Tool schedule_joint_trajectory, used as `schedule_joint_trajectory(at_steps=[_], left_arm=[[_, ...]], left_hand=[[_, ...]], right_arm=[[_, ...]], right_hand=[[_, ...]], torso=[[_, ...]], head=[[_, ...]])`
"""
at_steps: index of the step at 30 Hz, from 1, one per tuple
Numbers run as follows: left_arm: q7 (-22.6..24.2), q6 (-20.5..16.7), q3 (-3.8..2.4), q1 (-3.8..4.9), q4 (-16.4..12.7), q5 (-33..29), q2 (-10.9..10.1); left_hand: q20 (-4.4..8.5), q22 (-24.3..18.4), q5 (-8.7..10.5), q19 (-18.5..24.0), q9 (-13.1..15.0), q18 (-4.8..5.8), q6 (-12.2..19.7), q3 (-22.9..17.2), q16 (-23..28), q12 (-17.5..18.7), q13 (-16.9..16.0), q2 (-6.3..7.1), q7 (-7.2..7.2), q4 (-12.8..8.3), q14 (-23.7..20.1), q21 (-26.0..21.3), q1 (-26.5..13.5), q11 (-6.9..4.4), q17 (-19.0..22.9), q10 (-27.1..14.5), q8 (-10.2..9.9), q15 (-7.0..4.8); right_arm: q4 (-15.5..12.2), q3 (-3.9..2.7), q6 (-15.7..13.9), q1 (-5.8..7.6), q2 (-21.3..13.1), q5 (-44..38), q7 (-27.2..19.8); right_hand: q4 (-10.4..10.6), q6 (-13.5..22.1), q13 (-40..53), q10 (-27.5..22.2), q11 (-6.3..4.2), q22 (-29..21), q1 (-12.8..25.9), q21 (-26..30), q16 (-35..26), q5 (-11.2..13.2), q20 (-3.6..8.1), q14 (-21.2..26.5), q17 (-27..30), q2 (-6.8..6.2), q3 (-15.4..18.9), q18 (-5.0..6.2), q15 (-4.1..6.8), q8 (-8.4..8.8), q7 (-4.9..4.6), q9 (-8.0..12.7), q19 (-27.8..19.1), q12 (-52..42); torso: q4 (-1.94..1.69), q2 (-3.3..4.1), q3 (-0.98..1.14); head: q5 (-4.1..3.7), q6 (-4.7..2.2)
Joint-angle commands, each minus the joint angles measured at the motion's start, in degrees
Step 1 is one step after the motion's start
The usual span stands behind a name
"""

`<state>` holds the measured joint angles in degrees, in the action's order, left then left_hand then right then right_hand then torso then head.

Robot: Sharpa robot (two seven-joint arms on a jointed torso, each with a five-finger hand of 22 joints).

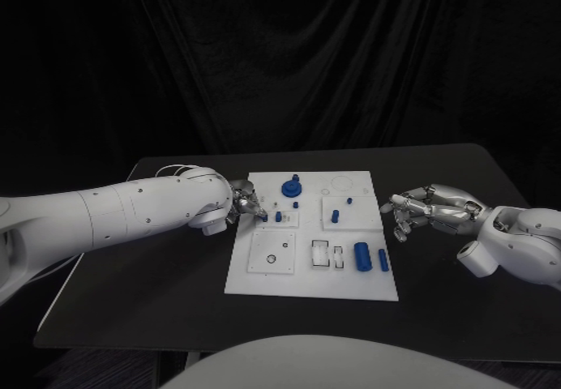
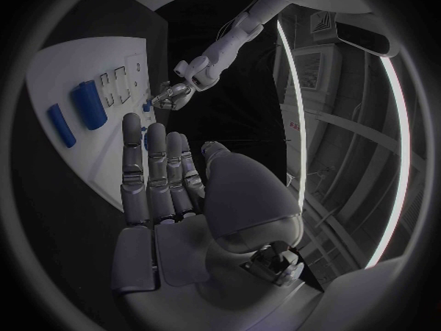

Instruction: Assemble the parts on the task board

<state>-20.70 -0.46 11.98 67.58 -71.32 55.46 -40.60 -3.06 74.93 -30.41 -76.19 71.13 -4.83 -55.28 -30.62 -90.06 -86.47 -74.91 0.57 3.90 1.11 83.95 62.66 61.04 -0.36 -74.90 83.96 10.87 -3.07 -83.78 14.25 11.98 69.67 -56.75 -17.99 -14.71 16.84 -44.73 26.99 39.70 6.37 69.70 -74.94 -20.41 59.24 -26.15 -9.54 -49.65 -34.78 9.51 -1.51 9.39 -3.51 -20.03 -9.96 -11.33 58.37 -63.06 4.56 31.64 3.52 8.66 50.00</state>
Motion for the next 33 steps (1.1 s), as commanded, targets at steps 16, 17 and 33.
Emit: schedule_joint_trajectory(at_steps=[16,17,33], left_arm=[[0.61,2.71,0.11,-0.32,-1.08,-0.31,-0.58],[0.63,2.76,0.11,-0.32,-1.13,-0.31,-0.6],[2.7,2.94,0.11,-0.33,-0.8,-0.31,-0.31]], left_hand=[[-0.09,7.04,0.59,0.34,0.13,-1.17,-1.0,-1.59,0.06,0.51,-12.37,0.12,-0.63,-1.25,6.05,-0.52,-0.65,-0.22,-15.1,2.41,0.24,-0.26],[-0.09,7.04,0.59,0.34,0.13,-1.17,-1.0,-1.59,0.06,0.51,-12.37,0.12,-0.63,-1.25,6.05,-0.52,-0.65,-0.22,-15.1,2.41,0.24,-0.26],[0.03,7.05,1.18,0.51,0.65,-1.2,-2.03,-2.89,0.06,0.83,-12.16,0.08,-0.83,-2.58,6.05,-0.74,-0.01,-0.41,-15.1,2.14,0.89,-0.38]], right_arm=[[0.0,-0.04,0.78,-0.15,0.0,0.0,1.35],[-0.01,-0.04,0.78,-0.15,-0.01,0.0,1.39],[-0.11,-0.04,0.86,-0.15,-0.07,0.0,1.75]], right_hand=[[0.04,0.43,-0.11,-0.38,0.08,0.06,0.26,-0.2,0.21,0.3,-0.2,0.26,0.07,0.55,0.19,0.9,-0.12,-0.34,0.09,-0.01,-0.44,-0.34],[0.04,0.43,-0.11,-0.38,0.08,0.06,0.26,-0.2,0.21,0.3,-0.2,0.26,0.07,0.55,0.19,0.9,-0.12,-0.34,0.09,-0.01,-0.44,-0.34],[0.05,0.48,-0.12,-0.44,0.11,0.08,0.34,-0.18,0.21,0.38,-0.22,0.32,0.1,0.57,0.24,0.9,-0.15,-0.4,0.07,-0.01,-0.5,-0.36]], torso=[[0.0,0.02,0.0],[0.0,0.03,0.01],[0.0,0.03,0.02]], head=[[-0.05,0.0],[-0.05,0.0],[0.02,0.0]])
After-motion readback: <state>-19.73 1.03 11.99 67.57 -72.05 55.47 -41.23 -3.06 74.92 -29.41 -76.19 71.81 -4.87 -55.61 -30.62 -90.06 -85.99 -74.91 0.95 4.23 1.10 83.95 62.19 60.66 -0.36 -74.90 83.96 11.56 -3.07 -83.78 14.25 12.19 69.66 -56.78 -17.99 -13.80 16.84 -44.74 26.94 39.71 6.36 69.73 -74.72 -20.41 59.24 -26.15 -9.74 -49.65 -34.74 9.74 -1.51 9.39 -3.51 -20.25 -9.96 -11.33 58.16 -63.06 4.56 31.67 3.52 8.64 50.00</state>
